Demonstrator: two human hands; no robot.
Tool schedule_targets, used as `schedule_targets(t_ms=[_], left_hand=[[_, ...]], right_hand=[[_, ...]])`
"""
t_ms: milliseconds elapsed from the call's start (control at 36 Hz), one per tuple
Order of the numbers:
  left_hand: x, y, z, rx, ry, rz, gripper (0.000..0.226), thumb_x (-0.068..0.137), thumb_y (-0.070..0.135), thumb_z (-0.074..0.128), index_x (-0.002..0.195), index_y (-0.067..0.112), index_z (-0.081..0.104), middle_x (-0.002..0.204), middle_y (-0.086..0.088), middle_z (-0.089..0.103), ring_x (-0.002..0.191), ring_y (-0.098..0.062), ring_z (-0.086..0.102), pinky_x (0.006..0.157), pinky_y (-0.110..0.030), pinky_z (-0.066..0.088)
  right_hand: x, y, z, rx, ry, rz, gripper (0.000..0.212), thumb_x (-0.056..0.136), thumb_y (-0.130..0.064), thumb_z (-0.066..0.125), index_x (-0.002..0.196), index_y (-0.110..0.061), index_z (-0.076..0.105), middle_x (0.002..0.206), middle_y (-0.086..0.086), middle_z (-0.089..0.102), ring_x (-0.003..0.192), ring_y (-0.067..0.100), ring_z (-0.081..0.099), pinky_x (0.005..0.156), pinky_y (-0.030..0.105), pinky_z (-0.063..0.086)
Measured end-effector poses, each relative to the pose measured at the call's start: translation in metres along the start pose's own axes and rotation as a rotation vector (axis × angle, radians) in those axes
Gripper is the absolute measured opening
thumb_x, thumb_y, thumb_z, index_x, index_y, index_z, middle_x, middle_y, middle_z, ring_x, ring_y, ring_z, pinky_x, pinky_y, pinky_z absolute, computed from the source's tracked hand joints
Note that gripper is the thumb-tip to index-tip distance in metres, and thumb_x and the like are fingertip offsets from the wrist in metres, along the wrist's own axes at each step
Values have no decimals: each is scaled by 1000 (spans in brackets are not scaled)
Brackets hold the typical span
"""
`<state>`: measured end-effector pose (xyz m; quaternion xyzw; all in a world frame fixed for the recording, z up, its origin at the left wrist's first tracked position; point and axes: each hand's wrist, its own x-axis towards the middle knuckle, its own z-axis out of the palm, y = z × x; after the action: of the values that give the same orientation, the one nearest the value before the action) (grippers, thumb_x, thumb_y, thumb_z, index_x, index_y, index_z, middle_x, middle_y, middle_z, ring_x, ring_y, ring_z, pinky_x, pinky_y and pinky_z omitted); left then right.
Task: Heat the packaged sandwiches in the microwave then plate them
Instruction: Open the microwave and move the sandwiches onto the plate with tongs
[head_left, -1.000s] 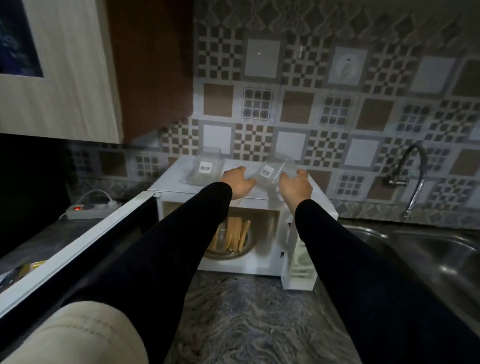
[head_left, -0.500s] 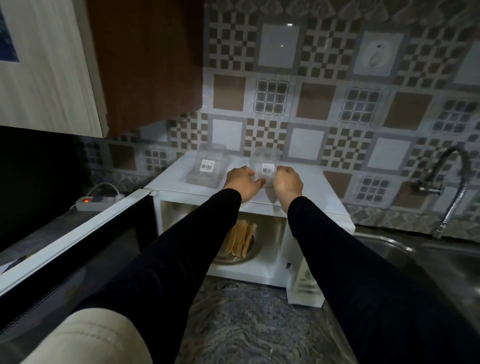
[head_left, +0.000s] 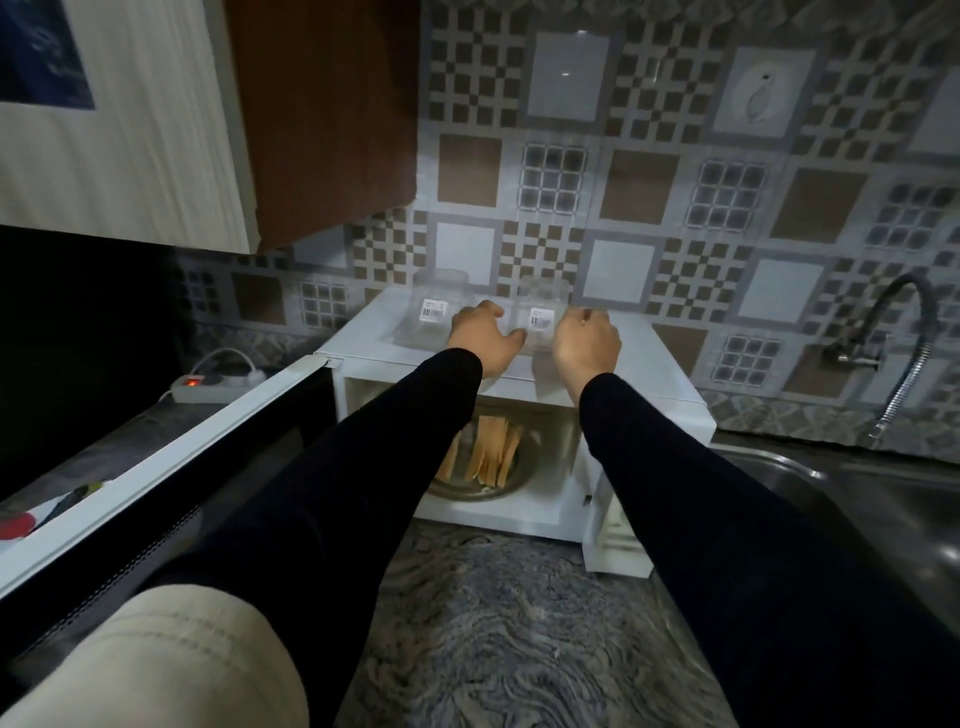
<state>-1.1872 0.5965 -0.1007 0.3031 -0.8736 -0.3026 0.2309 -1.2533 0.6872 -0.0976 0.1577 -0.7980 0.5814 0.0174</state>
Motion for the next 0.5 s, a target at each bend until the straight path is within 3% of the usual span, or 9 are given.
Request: schedule_targets(t_ms=[278,417,500], left_hand=[[-59,-25,-109,99,77,108,50,95,36,52,137,9,47,138,-11,51,128,-23,49,107,-30,39],[-111,-64,-182,160,118,62,48,95,36,53,134,8,51,137,-9,53,125,-23,52,104,-26,40],[-146,-101,-230,204,141,24,48,94,36,53,133,8,52,135,-9,54,125,-22,51,102,-25,40]], right_hand=[[-78,-61,11,54,102,-171,38,102,-24,35,127,0,49,135,15,42,113,29,53,93,28,39],[-150,-94,49,123,27,-124,38,99,-26,36,128,-6,50,132,13,48,100,25,55,97,39,46],[-199,-112,80,121,-59,-116,40,99,-26,35,130,-7,50,133,13,49,108,28,55,97,38,45]])
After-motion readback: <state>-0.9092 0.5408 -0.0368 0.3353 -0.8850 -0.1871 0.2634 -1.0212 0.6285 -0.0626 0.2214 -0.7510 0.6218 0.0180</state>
